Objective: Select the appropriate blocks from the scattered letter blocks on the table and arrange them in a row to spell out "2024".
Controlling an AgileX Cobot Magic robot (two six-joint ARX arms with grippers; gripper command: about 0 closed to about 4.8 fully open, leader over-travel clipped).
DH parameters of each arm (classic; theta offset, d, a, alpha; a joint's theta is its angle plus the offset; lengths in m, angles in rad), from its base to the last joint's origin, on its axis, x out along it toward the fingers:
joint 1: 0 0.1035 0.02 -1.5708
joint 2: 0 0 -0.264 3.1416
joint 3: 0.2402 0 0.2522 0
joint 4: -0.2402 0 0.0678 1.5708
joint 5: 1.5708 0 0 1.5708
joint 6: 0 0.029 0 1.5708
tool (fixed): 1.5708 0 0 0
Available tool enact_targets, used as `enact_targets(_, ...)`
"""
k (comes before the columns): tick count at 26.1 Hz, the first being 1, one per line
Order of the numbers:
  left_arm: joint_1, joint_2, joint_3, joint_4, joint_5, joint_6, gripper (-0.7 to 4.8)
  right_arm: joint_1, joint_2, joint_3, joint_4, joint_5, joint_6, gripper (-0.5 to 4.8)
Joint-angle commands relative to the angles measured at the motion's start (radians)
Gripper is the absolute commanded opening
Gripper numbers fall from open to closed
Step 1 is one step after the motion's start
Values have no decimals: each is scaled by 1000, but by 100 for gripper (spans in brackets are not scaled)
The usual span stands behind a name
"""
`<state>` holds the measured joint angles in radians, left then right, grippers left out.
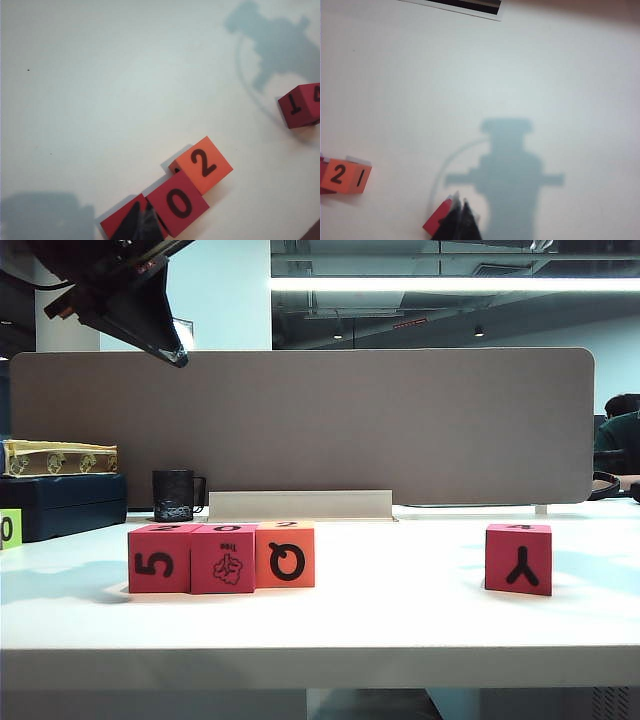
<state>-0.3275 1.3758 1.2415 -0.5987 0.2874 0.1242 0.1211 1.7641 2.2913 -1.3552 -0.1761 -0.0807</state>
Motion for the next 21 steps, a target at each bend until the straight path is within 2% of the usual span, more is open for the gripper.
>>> enact_targets(1,-1,-3,0,6,5,7,-6,1,-59,5,-20,26,-6,-1)
enact_targets(5,-1,-3,0,11,5,7,-6,-9,-126,5,-31,81,-5,-1)
enact_targets(11,-1,-3,0,9,5,7,-6,-8,-310,-43,-32,68,-2,-1)
enact_targets(21,-1,-3,0,21,5,7,-6,-8,-498,-317,7,69,-2,-1)
